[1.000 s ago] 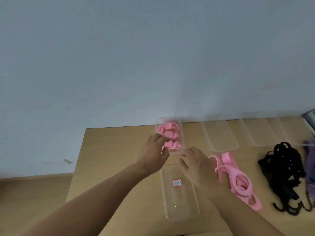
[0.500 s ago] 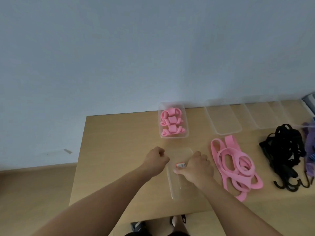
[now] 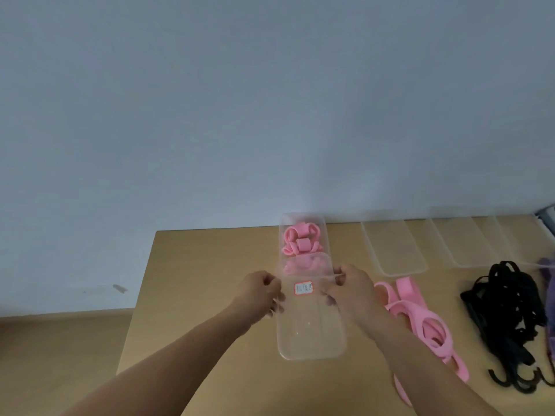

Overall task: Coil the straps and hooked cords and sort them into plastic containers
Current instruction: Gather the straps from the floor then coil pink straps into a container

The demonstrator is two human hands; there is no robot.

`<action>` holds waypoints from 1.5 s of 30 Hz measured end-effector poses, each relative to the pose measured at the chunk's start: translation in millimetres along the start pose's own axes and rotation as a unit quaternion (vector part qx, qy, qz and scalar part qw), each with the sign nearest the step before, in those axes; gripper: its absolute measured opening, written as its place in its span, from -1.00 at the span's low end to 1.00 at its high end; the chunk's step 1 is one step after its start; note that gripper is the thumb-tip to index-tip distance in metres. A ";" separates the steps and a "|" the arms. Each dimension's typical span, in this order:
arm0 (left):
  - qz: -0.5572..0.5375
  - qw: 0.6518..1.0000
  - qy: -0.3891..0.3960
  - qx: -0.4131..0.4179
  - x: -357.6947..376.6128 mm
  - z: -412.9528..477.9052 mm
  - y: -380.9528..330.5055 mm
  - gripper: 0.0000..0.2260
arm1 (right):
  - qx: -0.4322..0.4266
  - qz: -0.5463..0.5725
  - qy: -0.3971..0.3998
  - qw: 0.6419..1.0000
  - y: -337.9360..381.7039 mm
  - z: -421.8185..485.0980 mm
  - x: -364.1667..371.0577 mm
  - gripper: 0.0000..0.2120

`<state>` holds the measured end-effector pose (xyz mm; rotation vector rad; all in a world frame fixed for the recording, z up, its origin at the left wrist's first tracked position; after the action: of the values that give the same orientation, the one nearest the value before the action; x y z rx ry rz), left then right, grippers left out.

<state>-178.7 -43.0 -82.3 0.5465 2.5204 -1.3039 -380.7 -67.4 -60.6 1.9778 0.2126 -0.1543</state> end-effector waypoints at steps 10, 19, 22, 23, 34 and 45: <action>0.218 0.962 -0.153 0.058 -28.8 79.0 -80.2 -0.62 | -0.084 -0.156 -0.052 0.983 44.5 98.5 4.0 -0.71; 0.195 0.968 -0.155 0.011 -11.3 108.0 -68.3 -0.64 | -0.091 -0.287 -0.090 0.949 26.8 131.6 1.5 -0.56; 0.160 0.974 -0.159 0.011 -7.0 106.8 -64.3 -0.68 | -0.053 -0.284 -0.080 0.954 13.2 132.3 -2.6 -0.49; 0.136 0.979 -0.153 0.005 -6.2 106.6 -63.6 -0.71 | -0.038 -0.258 -0.070 0.963 9.0 132.7 -2.3 -0.48; 0.428 0.871 -0.219 0.101 7.3 83.6 -73.3 -0.38 | -0.023 -0.218 -0.037 0.975 -1.1 122.2 -0.5 -0.55; 0.582 0.778 -0.144 0.190 57.7 83.9 -52.1 -0.23 | -0.029 -0.191 -0.029 0.981 8.0 136.5 -3.6 -0.61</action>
<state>-249.1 -127.3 -114.2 1.5073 1.1401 -1.1549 -384.0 -195.7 -107.7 1.8533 0.5525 -0.4487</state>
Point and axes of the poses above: each hand's wrist, its own z-axis towards the middle knuckle, its own x-axis out of the palm, y = z × x, the point moved 4 cm from there along z, towards the middle knuckle, and after that the axes turned 14 degrees about z, right-handed, at the moved point
